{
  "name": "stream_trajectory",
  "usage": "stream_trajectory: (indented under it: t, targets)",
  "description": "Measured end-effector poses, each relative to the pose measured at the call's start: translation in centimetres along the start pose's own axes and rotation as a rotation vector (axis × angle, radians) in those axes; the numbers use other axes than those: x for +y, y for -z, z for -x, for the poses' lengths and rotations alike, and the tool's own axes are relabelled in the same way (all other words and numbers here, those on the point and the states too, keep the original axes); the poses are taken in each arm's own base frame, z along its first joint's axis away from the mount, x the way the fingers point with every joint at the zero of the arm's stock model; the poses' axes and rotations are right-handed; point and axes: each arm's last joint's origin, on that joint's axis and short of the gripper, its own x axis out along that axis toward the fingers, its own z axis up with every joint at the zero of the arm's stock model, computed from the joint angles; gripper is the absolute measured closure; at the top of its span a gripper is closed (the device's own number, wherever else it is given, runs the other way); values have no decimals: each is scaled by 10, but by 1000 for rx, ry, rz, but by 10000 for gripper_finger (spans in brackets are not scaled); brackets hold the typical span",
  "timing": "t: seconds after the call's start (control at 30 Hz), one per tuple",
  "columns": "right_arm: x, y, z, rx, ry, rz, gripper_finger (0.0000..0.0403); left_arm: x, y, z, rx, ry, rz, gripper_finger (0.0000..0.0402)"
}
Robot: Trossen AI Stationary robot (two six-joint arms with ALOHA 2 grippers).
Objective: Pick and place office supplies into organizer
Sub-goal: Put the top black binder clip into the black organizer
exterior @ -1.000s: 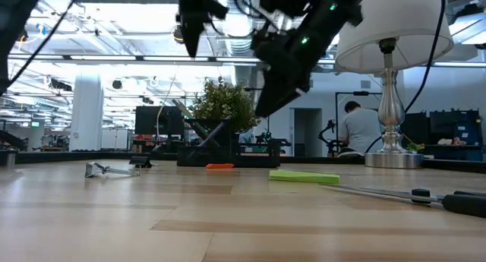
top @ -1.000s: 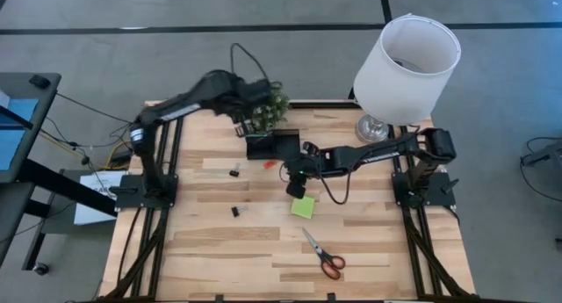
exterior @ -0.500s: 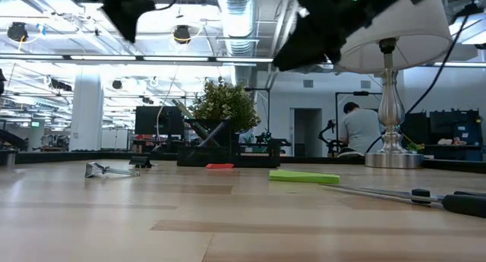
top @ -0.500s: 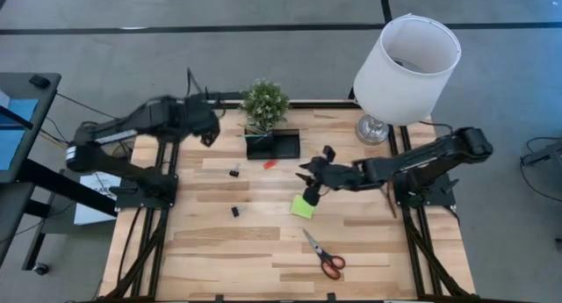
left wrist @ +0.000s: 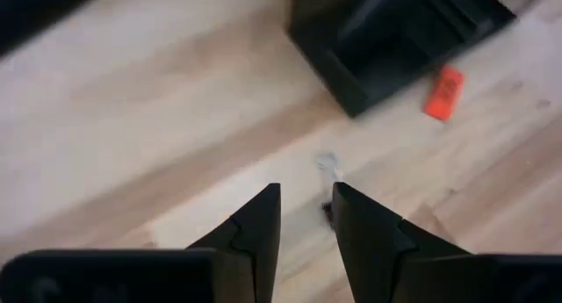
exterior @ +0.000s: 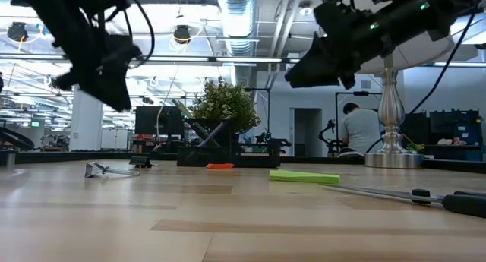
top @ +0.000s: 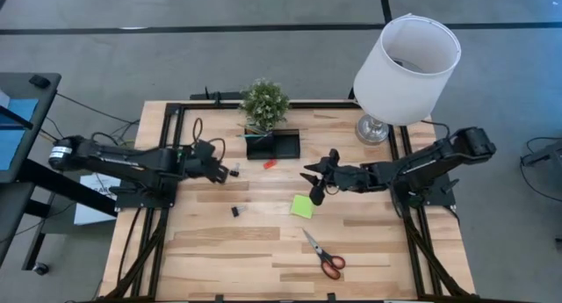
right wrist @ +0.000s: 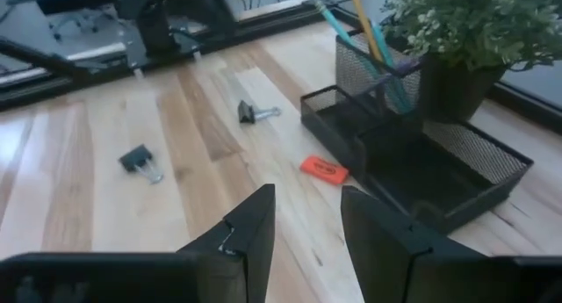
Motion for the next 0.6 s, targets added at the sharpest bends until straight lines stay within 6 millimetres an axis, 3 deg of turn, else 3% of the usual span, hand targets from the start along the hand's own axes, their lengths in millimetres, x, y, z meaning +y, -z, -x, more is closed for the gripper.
stream_trajectory:
  t: [0.17, 0.6]
  targets:
    - [-3, 3, -8, 6, 17, -4, 276, -3, 13, -18, 30, 22, 19, 303]
    - [-13, -5, -13, -19, -21, 110, 276, -16, 24, -49, 52, -61, 16, 301]
